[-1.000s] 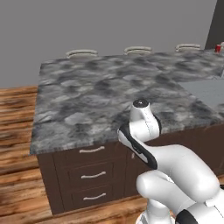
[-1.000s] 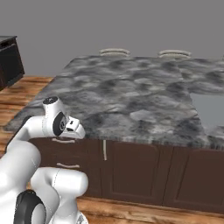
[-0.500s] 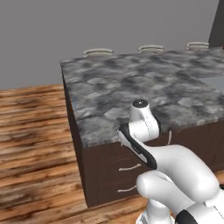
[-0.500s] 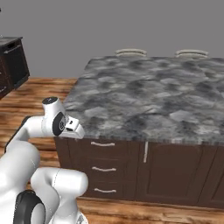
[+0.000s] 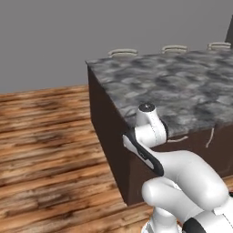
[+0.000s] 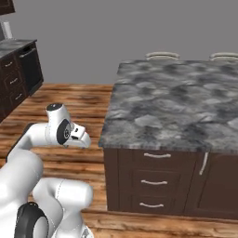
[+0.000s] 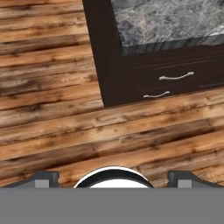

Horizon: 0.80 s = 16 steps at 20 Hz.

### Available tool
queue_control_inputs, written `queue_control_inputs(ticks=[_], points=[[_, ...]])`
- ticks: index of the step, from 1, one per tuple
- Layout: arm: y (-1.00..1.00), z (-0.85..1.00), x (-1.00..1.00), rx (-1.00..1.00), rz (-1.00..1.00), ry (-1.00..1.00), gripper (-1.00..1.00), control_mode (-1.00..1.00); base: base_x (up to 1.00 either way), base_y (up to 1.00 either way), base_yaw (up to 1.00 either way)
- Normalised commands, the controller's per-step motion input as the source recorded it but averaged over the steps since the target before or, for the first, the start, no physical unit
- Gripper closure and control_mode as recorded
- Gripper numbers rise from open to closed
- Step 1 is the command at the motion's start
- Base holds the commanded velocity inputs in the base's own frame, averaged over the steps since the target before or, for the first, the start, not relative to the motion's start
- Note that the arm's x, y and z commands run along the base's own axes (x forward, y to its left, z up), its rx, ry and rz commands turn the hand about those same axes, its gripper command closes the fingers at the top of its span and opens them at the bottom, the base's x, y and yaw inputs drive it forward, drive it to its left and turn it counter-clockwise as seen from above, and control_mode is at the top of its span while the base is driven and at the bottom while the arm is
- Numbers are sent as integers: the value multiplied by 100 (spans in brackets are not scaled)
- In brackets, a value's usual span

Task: Four empty soda cans are scattered around the kitchen. Gather all the cans and cluster them next to the stove for recycling.

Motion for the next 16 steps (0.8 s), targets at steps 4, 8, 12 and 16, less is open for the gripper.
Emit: queue_control_inputs(ticks=[4,8,12,16], points=[[0,0,0,0,0,0,-100,100,0,100,0],[0,0,0,0,0,0,-100,100,23,93,0],[0,0,0,0,0,0,-100,100,67,81,-3],[0,0,0,0,0,0,-100,100,60,71,-7]])
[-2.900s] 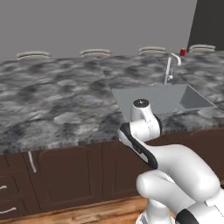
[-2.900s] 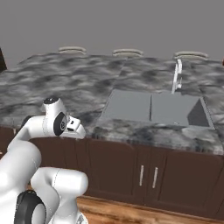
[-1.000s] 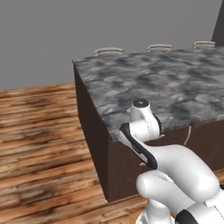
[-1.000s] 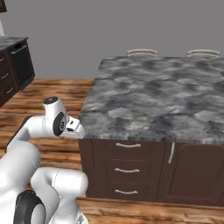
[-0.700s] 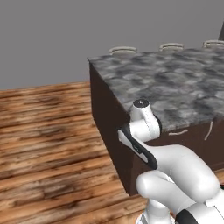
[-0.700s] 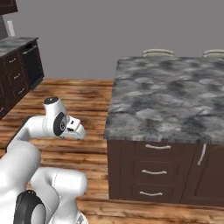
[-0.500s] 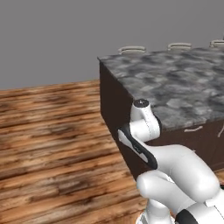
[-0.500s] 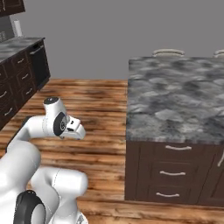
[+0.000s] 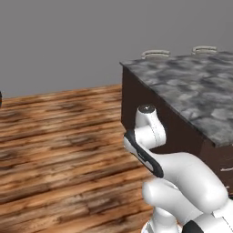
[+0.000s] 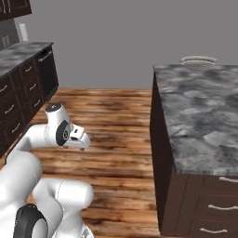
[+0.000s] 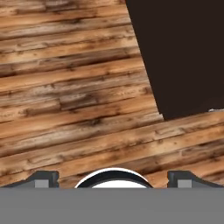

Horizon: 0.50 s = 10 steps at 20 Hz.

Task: Four empty soda cans are scattered around the kitchen. Gather all the cans and cluster them next to the stove for recycling.

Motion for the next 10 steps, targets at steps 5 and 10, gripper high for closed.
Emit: queue_control_inputs(ticks=[5,10], points=[[0,0,0,0,0,0,-100,100,71,64,-6],[0,0,0,0,0,0,-100,100,75,43,-10]])
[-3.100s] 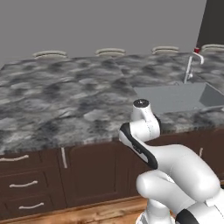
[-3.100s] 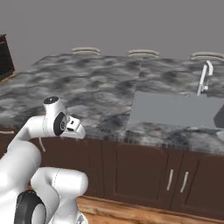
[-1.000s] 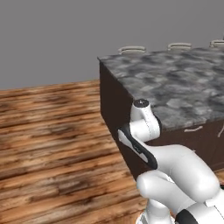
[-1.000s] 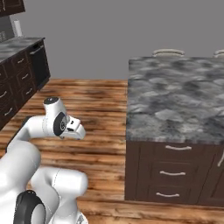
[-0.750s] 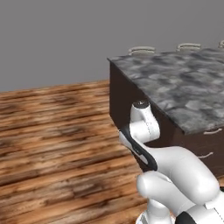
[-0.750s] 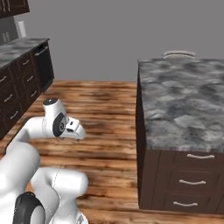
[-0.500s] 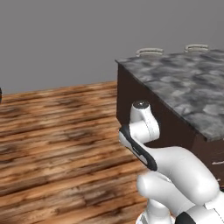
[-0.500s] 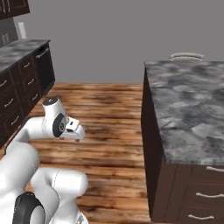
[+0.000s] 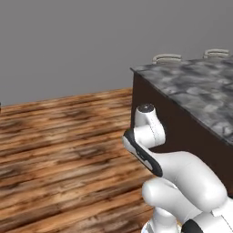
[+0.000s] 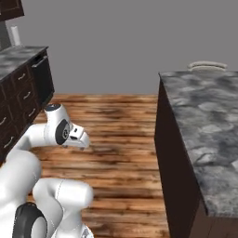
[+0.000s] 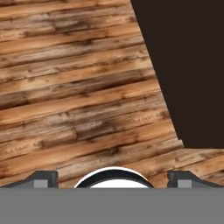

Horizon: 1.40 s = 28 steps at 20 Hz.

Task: Four empty soda cans are scattered around the kitchen. Gather all the cans and cluster them next to the stove for recycling.

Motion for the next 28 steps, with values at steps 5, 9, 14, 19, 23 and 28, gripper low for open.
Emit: queue_control_inputs(ticks=[5,9,14,19,23,28], points=[[0,0,0,0,0,0,-100,100,91,44,-5],[0,0,0,0,0,0,-100,100,100,48,-1],[0,0,0,0,0,0,-100,100,100,37,-9],[0,0,0,0,0,0,-100,100,82,33,-21],[0,0,0,0,0,0,-100,100,68,34,-24],[0,0,0,0,0,0,-100,100,76,53,-21]])
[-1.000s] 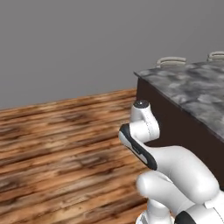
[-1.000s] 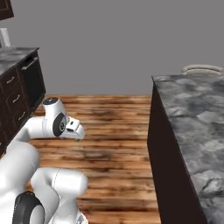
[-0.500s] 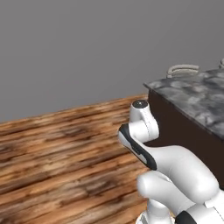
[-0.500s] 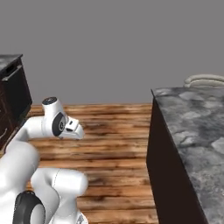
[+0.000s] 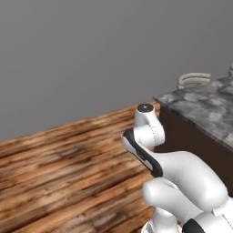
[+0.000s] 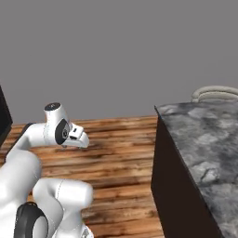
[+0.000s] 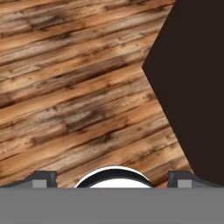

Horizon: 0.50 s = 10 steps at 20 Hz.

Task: Four empty soda cans are scattered around the kitchen. Gather all the cans and cluster them next to the stove for recycling.

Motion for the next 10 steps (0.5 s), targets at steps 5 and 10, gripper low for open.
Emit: queue_control_inputs(ticks=[5,10], points=[[0,0,0,0,0,0,-100,100,60,47,-24],[0,0,0,0,0,0,-100,100,49,35,-32]])
